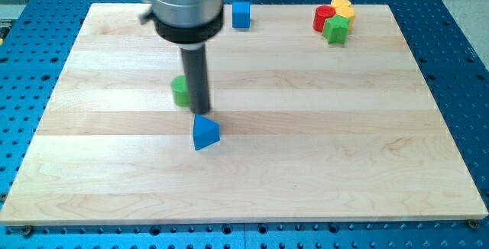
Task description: Slide the green circle into the green star
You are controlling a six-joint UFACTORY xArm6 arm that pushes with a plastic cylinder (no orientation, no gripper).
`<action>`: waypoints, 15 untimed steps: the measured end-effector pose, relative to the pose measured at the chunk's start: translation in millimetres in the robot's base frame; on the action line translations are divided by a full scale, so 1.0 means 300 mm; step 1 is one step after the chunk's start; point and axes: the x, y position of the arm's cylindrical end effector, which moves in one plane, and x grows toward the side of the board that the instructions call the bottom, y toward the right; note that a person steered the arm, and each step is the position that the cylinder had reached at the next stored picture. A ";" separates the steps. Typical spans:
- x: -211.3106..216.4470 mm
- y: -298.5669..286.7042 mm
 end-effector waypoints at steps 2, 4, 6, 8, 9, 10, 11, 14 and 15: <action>-0.070 -0.339; -0.178 -0.126; -0.209 -0.301; -0.345 0.117; -0.351 0.155; -0.329 0.056; -0.177 0.073; -0.253 0.524; -0.253 0.524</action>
